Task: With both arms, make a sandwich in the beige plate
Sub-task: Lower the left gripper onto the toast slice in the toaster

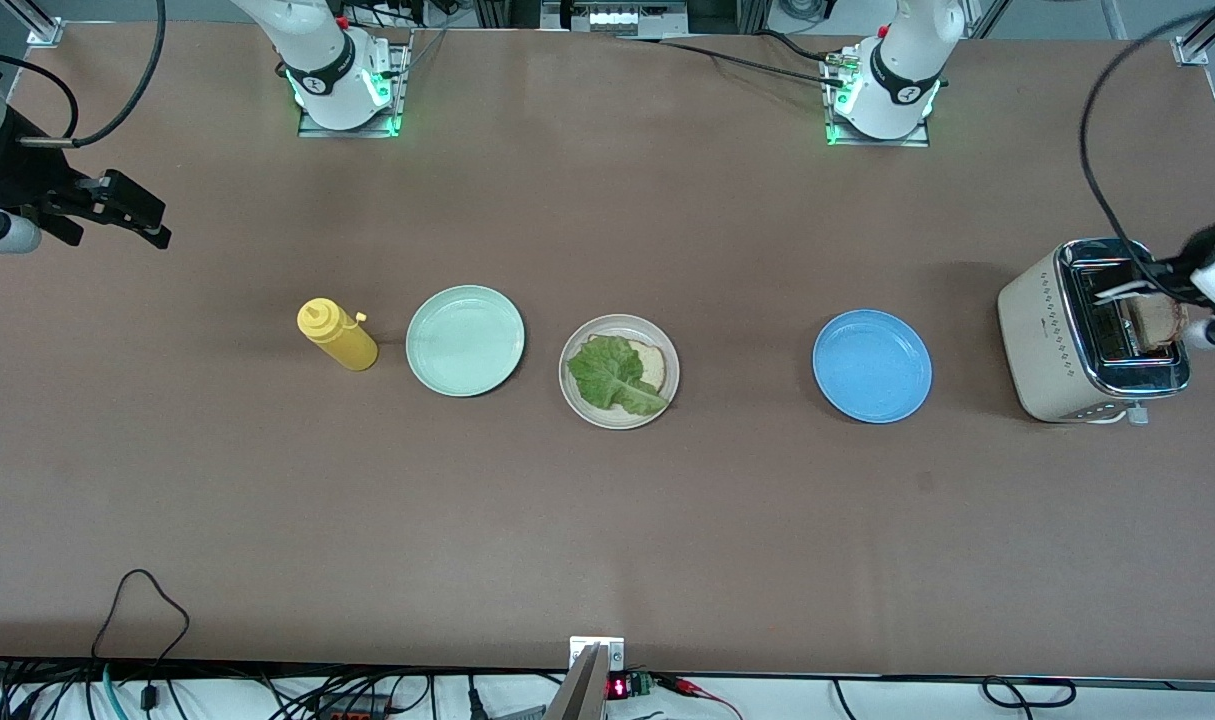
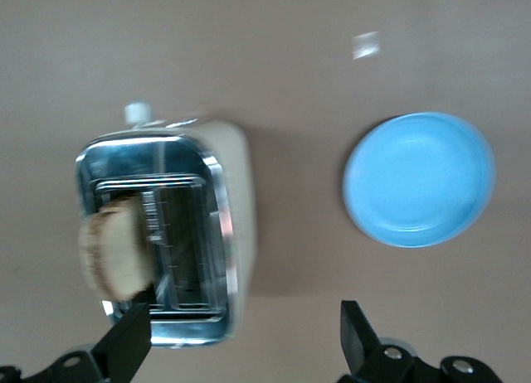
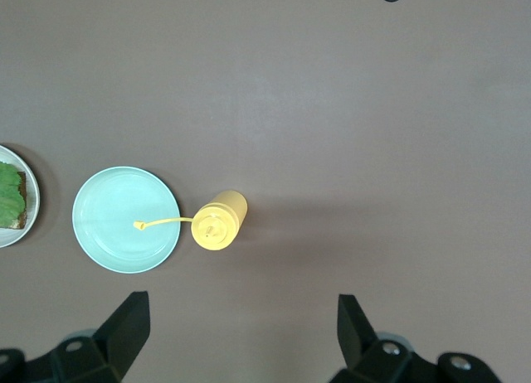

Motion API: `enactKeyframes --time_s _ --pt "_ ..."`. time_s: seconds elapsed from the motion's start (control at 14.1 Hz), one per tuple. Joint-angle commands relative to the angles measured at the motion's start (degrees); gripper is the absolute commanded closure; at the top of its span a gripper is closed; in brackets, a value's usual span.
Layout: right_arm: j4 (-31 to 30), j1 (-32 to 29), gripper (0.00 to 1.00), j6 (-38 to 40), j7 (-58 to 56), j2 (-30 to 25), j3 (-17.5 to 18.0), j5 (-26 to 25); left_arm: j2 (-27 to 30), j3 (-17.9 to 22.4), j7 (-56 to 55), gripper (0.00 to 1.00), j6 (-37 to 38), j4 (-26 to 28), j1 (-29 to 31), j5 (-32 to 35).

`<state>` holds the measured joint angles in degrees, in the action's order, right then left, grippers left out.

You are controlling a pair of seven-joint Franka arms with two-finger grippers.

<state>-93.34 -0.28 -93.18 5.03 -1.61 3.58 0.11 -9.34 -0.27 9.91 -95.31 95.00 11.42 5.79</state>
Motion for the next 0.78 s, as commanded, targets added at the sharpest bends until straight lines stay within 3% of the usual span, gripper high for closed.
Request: enactKeyframes --time_s 0.0,0.28,0.5,0.71 --pt "1.05 -0.87 0.00 -0.07 0.06 0.91 0.46 0.41 -4.09 -0.61 10.17 0.00 -3.73 -0.60 5.79 0.54" --pt "1.05 -1.04 0.00 -0.69 0.06 1.43 0.37 0.24 -7.43 -0.70 19.16 0.00 -4.45 -0.60 11.33 0.27" --pt "1.05 -1.04 0.00 -0.87 0.15 1.52 0.37 0.15 -9.81 -0.70 19.88 0.01 -4.54 -0.51 13.54 0.18" --pt "1.05 -1.31 0.00 -0.78 -0.02 1.70 0.37 0.06 -11.48 -0.78 21.20 0.27 -6.98 0.10 15.47 0.10"
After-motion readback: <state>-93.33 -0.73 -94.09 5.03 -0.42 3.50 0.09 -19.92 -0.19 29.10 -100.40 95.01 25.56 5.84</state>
